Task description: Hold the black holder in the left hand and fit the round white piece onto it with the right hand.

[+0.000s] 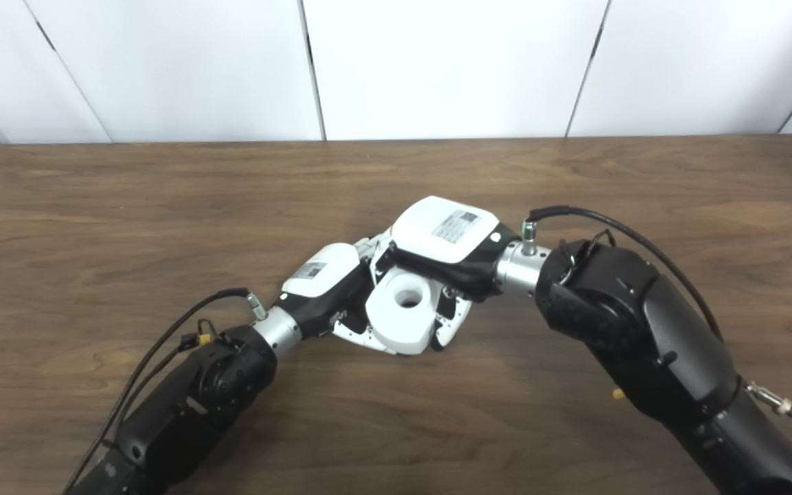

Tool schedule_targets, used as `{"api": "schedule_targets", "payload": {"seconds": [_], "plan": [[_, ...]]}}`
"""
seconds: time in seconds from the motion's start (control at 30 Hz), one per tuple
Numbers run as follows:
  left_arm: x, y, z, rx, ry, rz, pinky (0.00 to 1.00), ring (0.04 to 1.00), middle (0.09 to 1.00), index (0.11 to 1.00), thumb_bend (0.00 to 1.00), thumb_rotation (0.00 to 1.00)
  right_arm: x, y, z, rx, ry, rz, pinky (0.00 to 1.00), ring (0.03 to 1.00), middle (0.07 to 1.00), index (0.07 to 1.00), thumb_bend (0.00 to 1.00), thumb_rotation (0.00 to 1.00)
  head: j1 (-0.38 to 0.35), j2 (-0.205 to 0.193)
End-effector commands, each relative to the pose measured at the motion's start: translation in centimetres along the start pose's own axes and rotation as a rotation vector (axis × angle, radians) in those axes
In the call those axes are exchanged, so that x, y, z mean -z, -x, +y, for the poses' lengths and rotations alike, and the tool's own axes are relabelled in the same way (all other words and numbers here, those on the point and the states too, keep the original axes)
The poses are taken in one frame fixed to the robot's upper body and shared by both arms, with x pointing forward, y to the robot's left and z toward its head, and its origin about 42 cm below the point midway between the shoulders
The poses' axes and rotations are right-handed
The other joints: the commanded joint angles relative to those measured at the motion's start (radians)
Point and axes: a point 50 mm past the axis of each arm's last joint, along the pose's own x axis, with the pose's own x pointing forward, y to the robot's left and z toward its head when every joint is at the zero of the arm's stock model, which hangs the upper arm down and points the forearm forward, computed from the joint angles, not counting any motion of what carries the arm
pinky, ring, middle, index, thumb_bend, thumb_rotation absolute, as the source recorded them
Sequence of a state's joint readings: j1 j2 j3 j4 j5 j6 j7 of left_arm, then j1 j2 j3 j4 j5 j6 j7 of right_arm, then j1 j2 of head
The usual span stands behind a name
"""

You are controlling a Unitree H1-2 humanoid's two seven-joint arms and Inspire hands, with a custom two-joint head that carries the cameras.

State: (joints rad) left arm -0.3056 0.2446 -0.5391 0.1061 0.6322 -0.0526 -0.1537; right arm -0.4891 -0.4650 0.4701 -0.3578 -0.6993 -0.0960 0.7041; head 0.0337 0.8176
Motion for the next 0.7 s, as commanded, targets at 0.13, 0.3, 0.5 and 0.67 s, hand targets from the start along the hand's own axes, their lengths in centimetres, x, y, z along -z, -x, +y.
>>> {"api": "schedule_targets", "payload": {"seconds": [0.13, 0.3, 0.5, 0.67], "plan": [[1.2, 1.0, -3.1, 0.163, -0.009, 0.068, 0.98, 1.000, 0.968, 0.482, 0.52, 0.07, -0.5, -0.1, -1.3, 0.022, 0.068, -0.034, 0.82, 0.816, 0.712, 0.481, 0.53, 0.14, -0.005, 0.001], [1.3, 1.2, -2.9, 0.170, -0.007, 0.071, 0.98, 1.000, 0.966, 0.483, 0.52, 0.07, 0.2, -0.2, -0.6, 0.005, 0.063, -0.019, 0.83, 0.813, 0.705, 0.481, 0.52, 0.14, -0.011, 0.001], [1.3, 1.3, -2.8, 0.175, -0.004, 0.071, 0.98, 1.000, 0.969, 0.484, 0.52, 0.07, 1.0, -0.1, -0.1, -0.003, 0.049, 0.004, 0.82, 0.817, 0.707, 0.480, 0.52, 0.14, -0.013, 0.001], [1.3, 1.5, -2.8, 0.176, -0.003, 0.071, 0.98, 1.000, 0.967, 0.485, 0.52, 0.07, 1.2, -0.1, 0.0, -0.007, 0.049, 0.012, 0.82, 0.822, 0.708, 0.480, 0.53, 0.14, -0.012, 0.003]]}}
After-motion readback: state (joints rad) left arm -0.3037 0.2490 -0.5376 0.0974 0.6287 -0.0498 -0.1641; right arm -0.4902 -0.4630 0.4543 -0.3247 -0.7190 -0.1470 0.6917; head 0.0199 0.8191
